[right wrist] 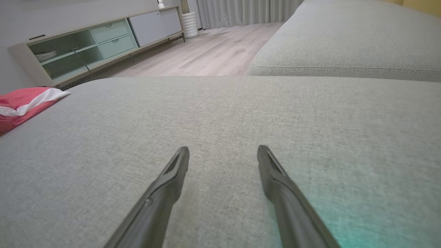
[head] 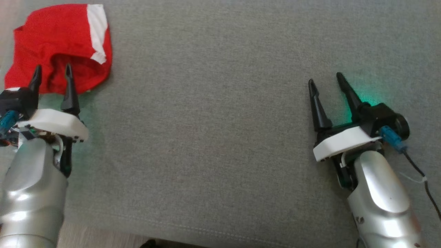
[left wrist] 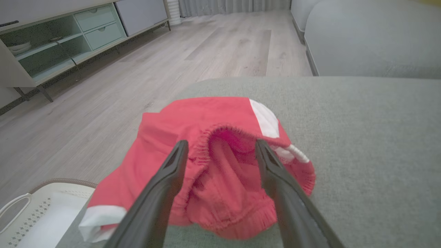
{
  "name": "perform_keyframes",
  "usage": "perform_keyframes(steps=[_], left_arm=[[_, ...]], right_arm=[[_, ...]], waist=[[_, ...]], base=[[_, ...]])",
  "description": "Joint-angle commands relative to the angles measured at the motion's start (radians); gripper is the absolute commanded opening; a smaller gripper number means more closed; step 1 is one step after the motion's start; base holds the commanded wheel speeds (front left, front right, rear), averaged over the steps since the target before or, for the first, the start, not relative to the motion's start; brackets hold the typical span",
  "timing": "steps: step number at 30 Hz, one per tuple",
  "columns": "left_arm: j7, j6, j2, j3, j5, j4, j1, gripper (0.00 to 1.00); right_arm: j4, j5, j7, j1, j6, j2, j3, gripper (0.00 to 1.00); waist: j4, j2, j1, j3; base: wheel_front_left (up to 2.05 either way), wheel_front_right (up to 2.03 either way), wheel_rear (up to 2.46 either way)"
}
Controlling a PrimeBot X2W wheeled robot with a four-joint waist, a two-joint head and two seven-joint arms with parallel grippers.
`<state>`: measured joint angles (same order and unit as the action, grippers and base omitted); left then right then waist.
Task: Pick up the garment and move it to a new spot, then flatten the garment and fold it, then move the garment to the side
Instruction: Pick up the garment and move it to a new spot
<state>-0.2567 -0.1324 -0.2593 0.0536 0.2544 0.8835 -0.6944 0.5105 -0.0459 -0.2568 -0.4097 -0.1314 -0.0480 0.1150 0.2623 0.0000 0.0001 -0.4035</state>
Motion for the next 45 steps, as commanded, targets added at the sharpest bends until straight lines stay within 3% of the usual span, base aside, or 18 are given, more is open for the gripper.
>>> perform_keyframes(steps=[1, 4, 6, 17, 18, 19, 25, 34, 38, 45], left_arm=[[-0.005, 0.002, -0.091, 0.029, 0.034, -0.003, -0.029, 1.0], [-0.005, 0.003, -0.152, 0.072, 0.056, 0.055, -0.076, 1.0], [-0.005, 0.026, -0.171, 0.07, 0.04, 0.088, -0.099, 1.0], [-0.005, 0.017, -0.156, 0.096, 0.037, 0.247, -0.197, 1.0], [-0.005, 0.02, -0.158, 0.098, 0.035, 0.254, -0.204, 0.29], [-0.005, 0.03, -0.166, 0.094, 0.033, 0.245, -0.211, 0.0], [-0.005, 0.084, -0.208, 0.062, -0.007, 0.037, -0.217, 0.0], [-0.005, 0.043, -0.205, 0.098, -0.098, -0.293, -0.246, 0.0], [-0.005, 0.019, -0.152, 0.149, -0.091, -0.364, -0.259, 0.0], [-0.005, 0.003, 0.004, 0.261, 0.009, -0.429, -0.232, 0.0]], right_arm=[[0.0, 0.011, -0.005, 0.002, 0.001, -0.002, -0.004, 1.0], [-0.008, 0.022, -0.005, 0.0, 0.001, -0.002, -0.016, 1.0], [-0.012, 0.022, -0.005, -0.005, 0.001, -0.002, -0.014, 1.0], [-0.017, 0.025, -0.005, -0.025, 0.001, -0.002, -0.013, 1.0], [-0.017, 0.024, -0.005, -0.026, 0.001, -0.002, -0.014, 1.0], [-0.018, 0.022, -0.005, -0.027, 0.001, -0.002, -0.014, 1.0], [-0.02, -0.01, -0.005, -0.022, 0.001, -0.002, -0.017, 1.0], [-0.002, -0.127, -0.005, 0.019, 0.001, -0.002, 0.03, 1.0], [0.005, -0.179, -0.005, 0.048, 0.001, -0.002, 0.052, 1.0], [0.011, -0.226, -0.005, 0.088, 0.001, -0.002, 0.079, 1.0]], waist=[[-0.016, 0.0, -0.0001, -0.02], [-0.03, 0.0, -0.0001, -0.039], [-0.04, 0.0, -0.0001, -0.048], [-0.078, 0.0, -0.0001, -0.087], [-0.081, 0.0, -0.0001, -0.088], [-0.083, 0.0, -0.0001, -0.088], [-0.092, 0.0, -0.0001, -0.049], [-0.143, 0.0, -0.0001, 0.106], [-0.2, 0.0, -0.0001, 0.175], [-0.328, 0.0, -0.0001, 0.259]], base=[[0.0, 0.0, 0.0], [0.0, 0.0, 0.0], [0.0, 0.0, 0.0], [0.0, 0.0, 0.0], [0.0, 0.0, 0.0], [0.0, 0.0, 0.0], [0.0, 0.0, 0.0], [0.0, 0.0, 0.0], [0.0, 0.0, 0.0], [0.0, 0.0, 0.0]])
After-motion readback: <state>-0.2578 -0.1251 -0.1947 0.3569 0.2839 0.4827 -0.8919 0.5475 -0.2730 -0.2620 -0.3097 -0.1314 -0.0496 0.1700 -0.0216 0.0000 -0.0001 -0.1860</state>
